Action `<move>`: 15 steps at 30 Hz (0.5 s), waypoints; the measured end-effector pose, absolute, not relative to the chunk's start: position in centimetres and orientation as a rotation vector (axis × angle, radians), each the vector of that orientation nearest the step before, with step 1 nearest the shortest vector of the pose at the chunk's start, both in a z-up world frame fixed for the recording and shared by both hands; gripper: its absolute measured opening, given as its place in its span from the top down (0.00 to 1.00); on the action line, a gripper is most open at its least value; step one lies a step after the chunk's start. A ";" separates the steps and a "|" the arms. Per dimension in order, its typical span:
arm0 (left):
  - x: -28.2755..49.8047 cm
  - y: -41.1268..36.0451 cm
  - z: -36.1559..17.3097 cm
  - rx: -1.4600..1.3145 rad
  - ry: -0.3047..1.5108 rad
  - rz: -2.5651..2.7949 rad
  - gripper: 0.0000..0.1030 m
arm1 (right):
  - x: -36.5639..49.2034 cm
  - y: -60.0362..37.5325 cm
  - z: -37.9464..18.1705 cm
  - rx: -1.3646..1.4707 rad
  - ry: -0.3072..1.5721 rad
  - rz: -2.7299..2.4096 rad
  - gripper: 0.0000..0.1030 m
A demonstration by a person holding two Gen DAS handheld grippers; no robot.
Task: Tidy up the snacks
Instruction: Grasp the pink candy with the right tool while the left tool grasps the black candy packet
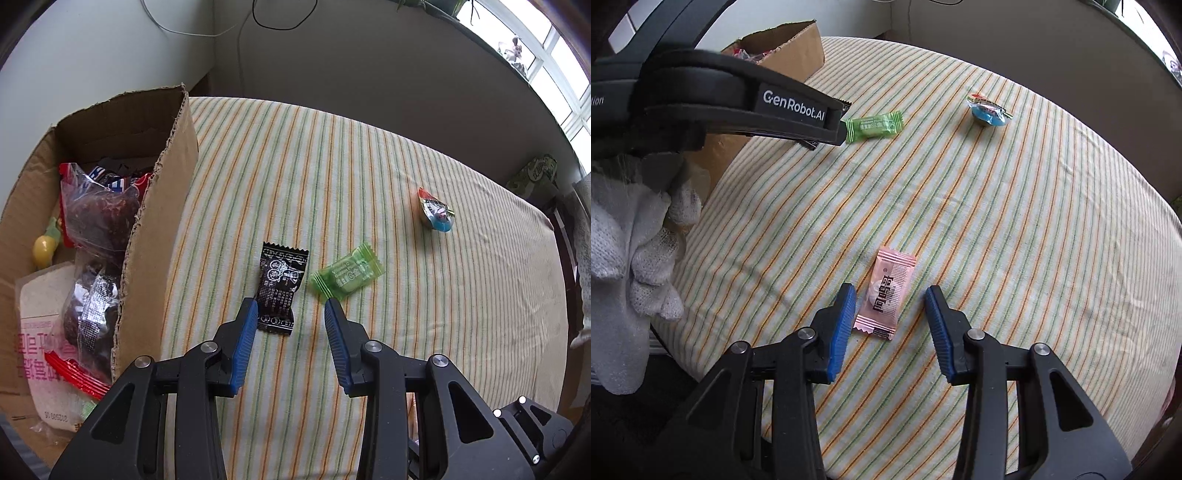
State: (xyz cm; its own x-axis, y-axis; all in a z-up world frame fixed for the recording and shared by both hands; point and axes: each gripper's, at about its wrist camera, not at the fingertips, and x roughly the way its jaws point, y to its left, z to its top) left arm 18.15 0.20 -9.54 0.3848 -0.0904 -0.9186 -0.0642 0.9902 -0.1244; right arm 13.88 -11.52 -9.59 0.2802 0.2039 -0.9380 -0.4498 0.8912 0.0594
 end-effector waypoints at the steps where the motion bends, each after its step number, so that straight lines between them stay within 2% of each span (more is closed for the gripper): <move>1: 18.2 0.2 -9.6 -0.153 1.184 -0.024 0.65 | 14.0 -11.7 -9.6 -0.235 1.213 0.442 0.71; 2: 18.4 0.3 -9.7 -0.157 1.193 -0.027 0.70 | 14.2 -12.0 -9.5 -0.235 1.217 0.441 0.80; 6: 18.7 0.5 -10.1 -0.140 1.211 -0.033 0.81 | 15.3 -13.3 -9.4 -0.192 1.237 0.459 0.80; 11: 19.0 0.5 -10.3 -0.143 1.202 -0.036 0.82 | 15.8 -14.2 -9.3 -0.146 1.243 0.466 0.80; 15: 19.0 1.1 -9.9 -0.186 1.199 -0.044 0.88 | 15.8 -15.6 -8.9 -0.083 1.246 0.470 0.80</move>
